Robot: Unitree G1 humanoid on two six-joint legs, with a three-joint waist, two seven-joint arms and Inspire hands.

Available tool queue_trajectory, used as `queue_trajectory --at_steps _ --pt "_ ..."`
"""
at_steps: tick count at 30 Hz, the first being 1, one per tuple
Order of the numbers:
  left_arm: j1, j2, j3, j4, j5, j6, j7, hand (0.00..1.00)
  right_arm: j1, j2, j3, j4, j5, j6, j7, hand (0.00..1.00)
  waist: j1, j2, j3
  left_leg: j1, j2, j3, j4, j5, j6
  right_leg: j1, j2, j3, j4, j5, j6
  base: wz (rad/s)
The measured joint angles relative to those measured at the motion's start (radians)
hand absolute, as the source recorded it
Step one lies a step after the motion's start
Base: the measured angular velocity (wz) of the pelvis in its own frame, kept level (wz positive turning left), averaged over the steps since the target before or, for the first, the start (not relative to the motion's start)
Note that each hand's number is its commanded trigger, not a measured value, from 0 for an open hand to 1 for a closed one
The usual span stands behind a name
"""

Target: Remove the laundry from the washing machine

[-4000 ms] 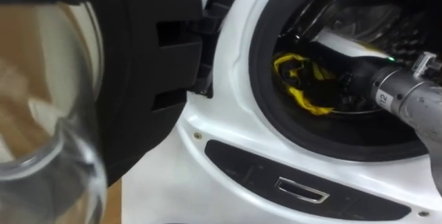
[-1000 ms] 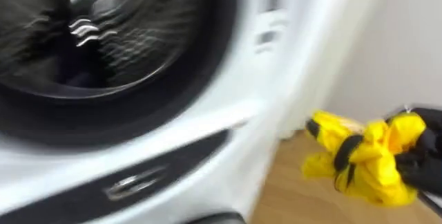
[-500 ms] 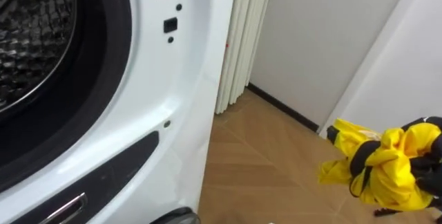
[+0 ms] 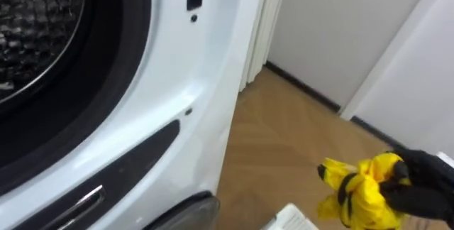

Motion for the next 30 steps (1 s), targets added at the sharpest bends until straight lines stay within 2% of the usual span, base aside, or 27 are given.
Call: queue_trajectory --at_steps 1,2,3,6,9,12,17,19,23,30 --pt "-0.015 -0.002 -0.023 -0.004 -0.016 -0.001 0.001 0.00 -0.016 0.000 0.026 0.059 -0.026 0.001 -0.025 1.00 0.012 0.011 -0.0029 -0.026 -0.003 -0.007 0.011 -0.001 0.002 -0.021 -0.005 -0.008 0.003 0.001 0.001 0.17" --pt "-0.021 -0.003 -0.034 -0.005 -0.030 -0.005 0.002 0.00 -0.026 0.000 0.040 0.089 -0.035 0.001 -0.037 1.00 0.018 0.017 -0.0022 -0.035 -0.004 -0.007 0.012 -0.001 0.002 -0.029 -0.008 -0.011 0.004 0.001 0.001 0.12" --pt "-0.027 -0.004 -0.053 -0.002 -0.048 -0.010 0.004 0.00 -0.041 0.000 0.069 0.142 -0.047 0.001 -0.059 1.00 0.033 0.027 -0.0063 -0.051 -0.006 -0.008 0.013 -0.001 0.003 -0.048 -0.009 -0.013 0.009 0.001 0.001 0.04" --pt "-0.042 -0.008 -0.055 0.003 -0.059 -0.013 0.010 0.00 -0.055 0.005 0.117 0.230 -0.083 -0.001 -0.102 1.00 0.062 0.050 -0.0080 -0.081 -0.004 -0.009 0.027 -0.001 0.003 -0.079 -0.009 -0.017 0.023 -0.002 -0.001 0.01" --pt "-0.041 -0.008 -0.050 -0.011 -0.059 -0.012 0.019 0.00 -0.061 0.005 0.136 0.255 -0.146 -0.002 -0.139 1.00 0.063 0.062 -0.0113 -0.117 -0.018 -0.046 0.035 0.004 0.011 -0.120 -0.020 -0.029 0.061 -0.018 -0.001 0.16" --pt "-0.041 -0.010 -0.062 -0.040 -0.084 -0.009 0.035 0.00 -0.100 0.006 0.139 0.363 -0.181 -0.021 -0.199 1.00 0.060 0.065 -0.0121 -0.138 -0.032 -0.093 0.039 0.006 0.022 -0.132 -0.027 -0.028 0.071 -0.025 0.004 0.21" --pt "-0.042 -0.027 -0.063 -0.050 -0.113 -0.005 0.037 0.00 -0.142 0.019 0.141 0.479 -0.253 -0.024 -0.295 1.00 0.062 0.086 -0.0238 -0.166 -0.042 -0.113 0.041 0.014 0.035 -0.162 -0.054 -0.057 0.085 -0.021 0.006 0.13" --pt "-0.043 -0.027 -0.073 -0.072 -0.118 -0.005 0.049 0.00 -0.147 0.027 0.142 0.528 -0.264 -0.043 -0.339 1.00 0.063 0.095 -0.0236 -0.188 -0.053 -0.124 0.041 0.020 0.043 -0.185 -0.065 -0.063 0.094 -0.021 0.010 0.19" --pt "-0.037 -0.027 -0.129 -0.109 -0.150 -0.004 0.061 0.00 -0.150 0.029 0.164 0.543 -0.263 -0.046 -0.410 1.00 0.063 0.117 -0.0194 -0.232 -0.076 -0.136 0.023 0.038 0.057 -0.229 -0.082 -0.067 0.090 -0.016 0.020 0.12" --pt "-0.038 -0.027 -0.162 -0.142 -0.156 -0.001 0.080 0.00 -0.155 0.029 0.182 0.568 -0.238 -0.078 -0.491 1.00 0.066 0.133 -0.0178 -0.273 -0.085 -0.149 0.011 0.050 0.062 -0.271 -0.097 -0.078 0.088 -0.013 0.024 0.07"
